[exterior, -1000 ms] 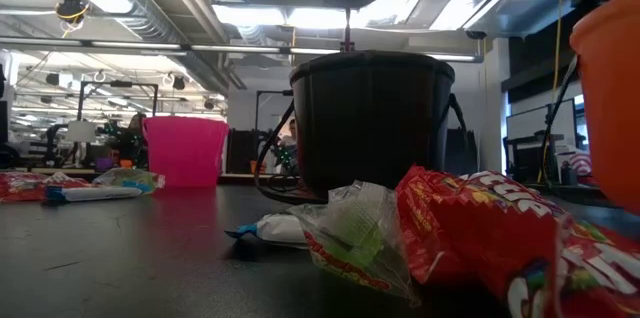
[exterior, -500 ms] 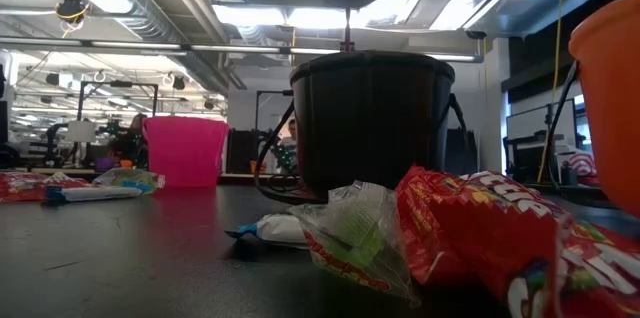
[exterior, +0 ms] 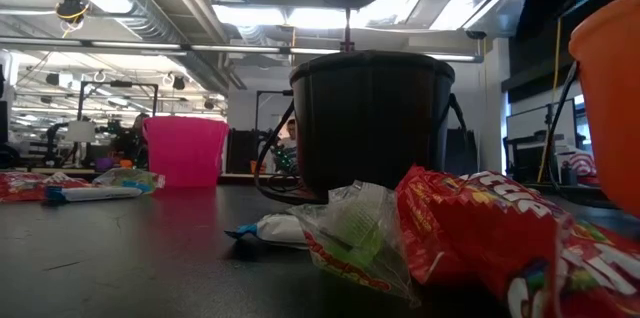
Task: Organize candy in baskets
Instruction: Put the white chocolate into the orange bucket
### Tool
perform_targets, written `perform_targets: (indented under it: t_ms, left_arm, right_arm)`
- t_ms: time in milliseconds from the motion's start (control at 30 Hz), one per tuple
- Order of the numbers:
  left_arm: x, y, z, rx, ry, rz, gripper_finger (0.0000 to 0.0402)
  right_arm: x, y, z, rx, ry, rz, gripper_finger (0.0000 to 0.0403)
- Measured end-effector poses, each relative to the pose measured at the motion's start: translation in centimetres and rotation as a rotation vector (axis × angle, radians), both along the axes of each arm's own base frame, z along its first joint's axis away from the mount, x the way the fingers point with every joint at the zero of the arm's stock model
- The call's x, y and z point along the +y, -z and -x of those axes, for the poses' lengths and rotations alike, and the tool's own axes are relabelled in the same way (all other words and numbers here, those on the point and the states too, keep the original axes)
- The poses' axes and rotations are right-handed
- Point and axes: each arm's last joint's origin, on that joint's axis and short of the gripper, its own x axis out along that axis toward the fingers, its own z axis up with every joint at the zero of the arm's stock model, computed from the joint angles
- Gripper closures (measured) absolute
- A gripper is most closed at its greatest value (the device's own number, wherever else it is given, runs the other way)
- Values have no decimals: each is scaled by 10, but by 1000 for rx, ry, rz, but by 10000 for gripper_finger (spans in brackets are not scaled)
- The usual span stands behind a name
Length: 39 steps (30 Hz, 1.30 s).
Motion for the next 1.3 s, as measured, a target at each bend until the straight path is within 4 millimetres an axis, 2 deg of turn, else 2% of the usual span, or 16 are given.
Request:
perform_targets:
  t_ms: [167,367,500,667,1033,1133,1300]
  left_arm:
    - [-4,0,0,1,28,-28,117]
    - [-4,0,1,5,48,-65,117]
    - [-3,0,1,8,35,-124,117]
    - [11,-9,10,3,-88,-187,117]
    - [47,-37,41,-77,-114,-132,118]
    - [54,-32,46,-78,-129,-114,118]
    - [61,-19,53,-95,-164,-86,118]
  right_arm:
    - [-30,23,-4,27,83,-25,189]
    - [-63,43,-3,-87,106,-119,189]
    - [-91,60,4,-119,213,-173,189]
    - [-121,84,4,-158,269,-262,189]
    - [-172,117,1,-132,393,-332,189]
    - [-184,131,0,-123,409,-398,189]
    - [-202,150,-4,-105,405,-407,189]
